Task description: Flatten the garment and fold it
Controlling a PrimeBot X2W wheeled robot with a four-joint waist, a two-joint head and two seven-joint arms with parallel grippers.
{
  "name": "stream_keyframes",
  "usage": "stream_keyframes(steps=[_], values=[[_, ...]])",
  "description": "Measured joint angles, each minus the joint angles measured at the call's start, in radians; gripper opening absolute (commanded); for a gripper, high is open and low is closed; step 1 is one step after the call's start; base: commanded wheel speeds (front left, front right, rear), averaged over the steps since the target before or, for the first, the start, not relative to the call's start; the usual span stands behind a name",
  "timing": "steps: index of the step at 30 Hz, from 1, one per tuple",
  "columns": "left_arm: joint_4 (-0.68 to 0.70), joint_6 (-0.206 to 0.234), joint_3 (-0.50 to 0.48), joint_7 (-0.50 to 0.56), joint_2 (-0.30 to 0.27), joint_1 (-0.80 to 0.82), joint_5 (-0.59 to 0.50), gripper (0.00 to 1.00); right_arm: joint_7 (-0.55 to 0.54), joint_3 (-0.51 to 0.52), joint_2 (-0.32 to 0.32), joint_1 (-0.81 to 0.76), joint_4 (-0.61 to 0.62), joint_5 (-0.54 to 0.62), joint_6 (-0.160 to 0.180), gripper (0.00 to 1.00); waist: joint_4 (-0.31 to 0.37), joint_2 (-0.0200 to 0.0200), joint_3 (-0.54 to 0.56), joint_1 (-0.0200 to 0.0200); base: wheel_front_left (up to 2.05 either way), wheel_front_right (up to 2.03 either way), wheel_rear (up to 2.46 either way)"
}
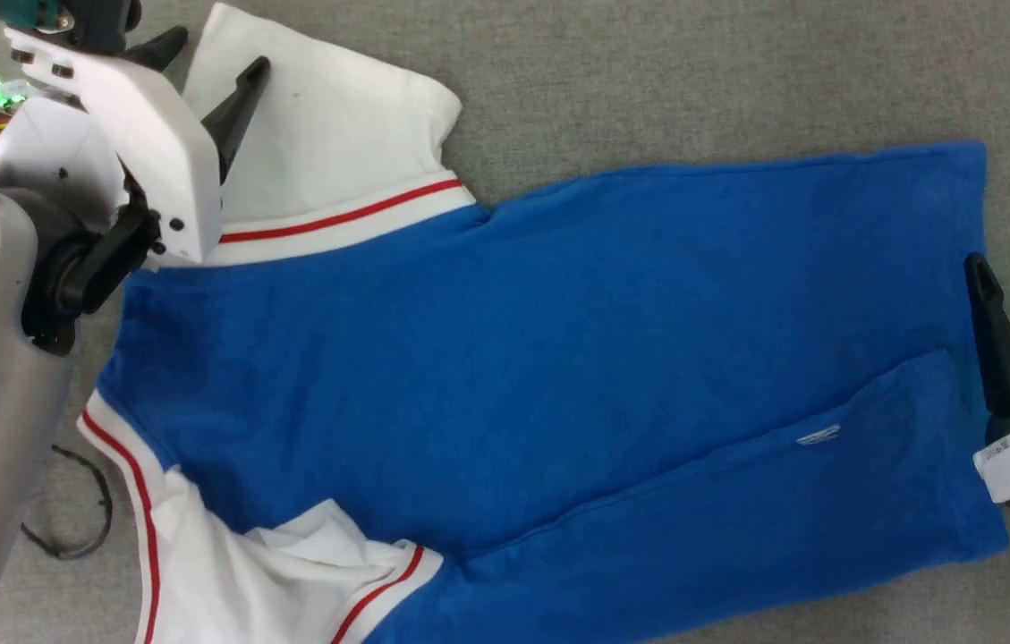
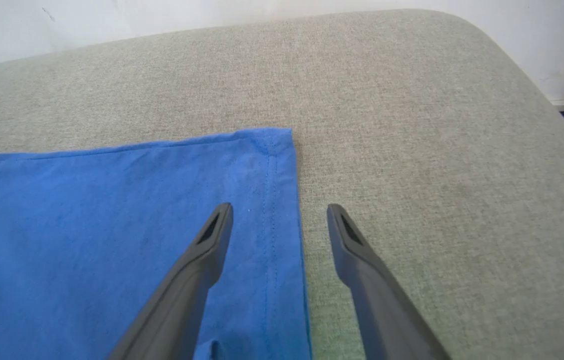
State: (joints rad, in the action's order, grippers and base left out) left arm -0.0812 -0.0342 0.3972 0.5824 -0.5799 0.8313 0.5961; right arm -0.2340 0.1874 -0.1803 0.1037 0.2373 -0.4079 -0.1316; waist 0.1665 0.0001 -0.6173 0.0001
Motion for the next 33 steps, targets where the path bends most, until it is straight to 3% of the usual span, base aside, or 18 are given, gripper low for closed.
stream_keyframes(steps=[2,3,10,15,24,33], values=[[-0.010,0.000,0.005,0.003,0.000,0.002,-0.001,1.00,0.000,0.001,-0.001,0.000,-0.001,-0.001,0.000,1.00,0.006,0.0000,-0.010,0.0000,0.00,0.00,0.00],[-0.012,-0.002,0.007,0.003,-0.002,0.010,-0.003,0.00,0.000,0.001,-0.001,0.000,-0.002,-0.001,0.000,1.00,0.008,0.0000,-0.015,-0.0001,0.00,0.00,0.00],[-0.040,-0.012,0.012,-0.040,-0.003,0.032,-0.012,0.00,-0.002,0.003,-0.015,0.019,0.000,-0.001,0.000,1.00,0.011,0.0000,-0.022,-0.0001,0.00,0.00,0.00],[-0.064,-0.008,0.012,-0.073,0.009,0.028,-0.016,0.00,-0.033,-0.003,-0.064,0.053,0.019,-0.002,0.000,1.00,-0.002,0.0000,-0.008,-0.0001,0.00,0.00,0.00],[-0.062,0.001,0.010,-0.090,0.018,0.015,-0.013,0.00,-0.234,-0.006,-0.172,0.205,-0.014,-0.024,0.000,1.00,-0.034,0.0000,0.002,-0.0001,0.00,0.00,0.00],[-0.056,0.028,0.005,-0.104,0.040,0.017,-0.007,0.00,-0.355,-0.025,-0.181,0.285,-0.119,-0.025,0.000,1.00,-0.059,0.0000,-0.022,0.0000,0.00,0.00,0.00]])
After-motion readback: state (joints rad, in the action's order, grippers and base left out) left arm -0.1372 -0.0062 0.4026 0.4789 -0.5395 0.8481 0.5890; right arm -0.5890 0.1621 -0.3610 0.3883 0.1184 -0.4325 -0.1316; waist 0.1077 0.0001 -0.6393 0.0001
